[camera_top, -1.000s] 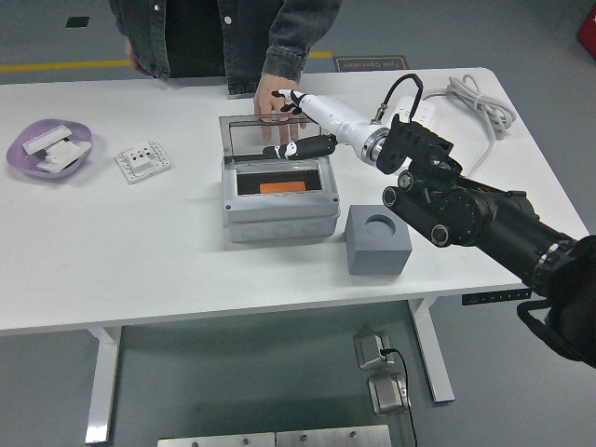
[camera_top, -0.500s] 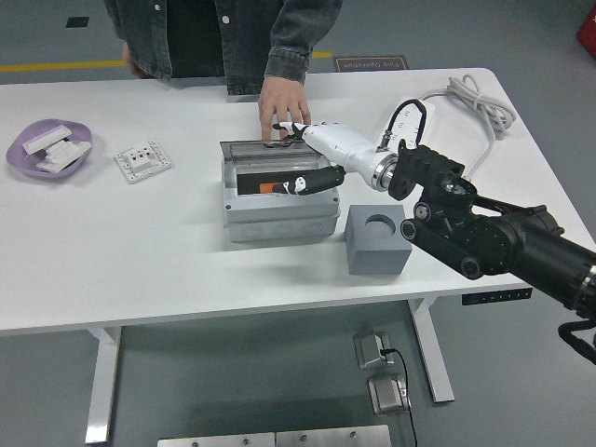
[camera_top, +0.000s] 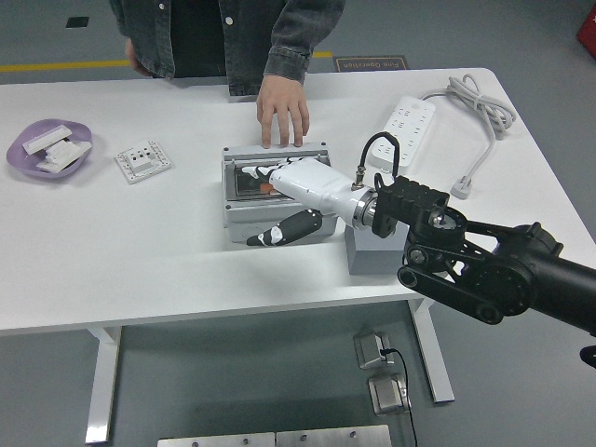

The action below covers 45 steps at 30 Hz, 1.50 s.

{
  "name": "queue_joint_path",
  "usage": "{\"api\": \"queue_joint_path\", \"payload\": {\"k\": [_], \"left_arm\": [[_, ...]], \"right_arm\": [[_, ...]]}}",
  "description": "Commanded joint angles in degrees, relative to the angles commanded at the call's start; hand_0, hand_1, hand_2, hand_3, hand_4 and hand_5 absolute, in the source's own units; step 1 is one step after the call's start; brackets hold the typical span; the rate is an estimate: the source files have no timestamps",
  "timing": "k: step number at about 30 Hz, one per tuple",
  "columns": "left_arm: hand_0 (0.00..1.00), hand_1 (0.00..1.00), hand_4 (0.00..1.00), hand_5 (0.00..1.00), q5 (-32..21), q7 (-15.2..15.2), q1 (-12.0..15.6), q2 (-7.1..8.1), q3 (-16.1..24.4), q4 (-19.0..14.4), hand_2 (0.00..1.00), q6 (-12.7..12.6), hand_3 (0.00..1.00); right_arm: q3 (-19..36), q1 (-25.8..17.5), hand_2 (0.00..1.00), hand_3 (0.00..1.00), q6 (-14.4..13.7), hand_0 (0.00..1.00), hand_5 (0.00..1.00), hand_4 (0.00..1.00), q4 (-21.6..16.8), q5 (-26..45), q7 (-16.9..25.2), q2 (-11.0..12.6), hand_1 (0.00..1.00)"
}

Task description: Pick up the cylinder from the cube,place it in the box,flap close box

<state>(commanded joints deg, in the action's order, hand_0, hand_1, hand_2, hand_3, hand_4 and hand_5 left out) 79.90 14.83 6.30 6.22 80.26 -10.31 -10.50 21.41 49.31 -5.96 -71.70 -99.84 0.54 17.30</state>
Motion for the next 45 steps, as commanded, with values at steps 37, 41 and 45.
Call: {"api": "queue_joint_path", "payload": {"k": [37, 41, 45], "left_arm": [[0.629, 0.646, 0.650, 0.248, 3.2, -0.4, 2.4, -2.77, 4.5, 0.0, 0.605, 0.1, 0.609], [0.630, 0.645, 0.651, 0.249, 4.5, -0.2, 2.5, -2.70, 5.7, 0.0, 0.605, 0.1, 0.610], [0.630, 0.645, 0.651, 0.249, 4.5, -0.2, 2.5, -2.60, 5.7, 0.0, 0.605, 0.1, 0.610]], "right_arm": [[64.6, -42.1, 0.695, 0.727, 3.8, 0.704, 0.603, 0.919, -2.3, 30.8, 21.8, -7.5, 0.691], [65.9, -42.4, 0.714, 0.755, 5.0, 0.736, 0.666, 0.952, 1.8, 39.8, 22.9, -8.1, 0.722], [65.8, -43.1, 0.714, 0.755, 5.3, 0.736, 0.666, 0.952, 2.4, 47.2, 23.1, -8.4, 0.722]]}}
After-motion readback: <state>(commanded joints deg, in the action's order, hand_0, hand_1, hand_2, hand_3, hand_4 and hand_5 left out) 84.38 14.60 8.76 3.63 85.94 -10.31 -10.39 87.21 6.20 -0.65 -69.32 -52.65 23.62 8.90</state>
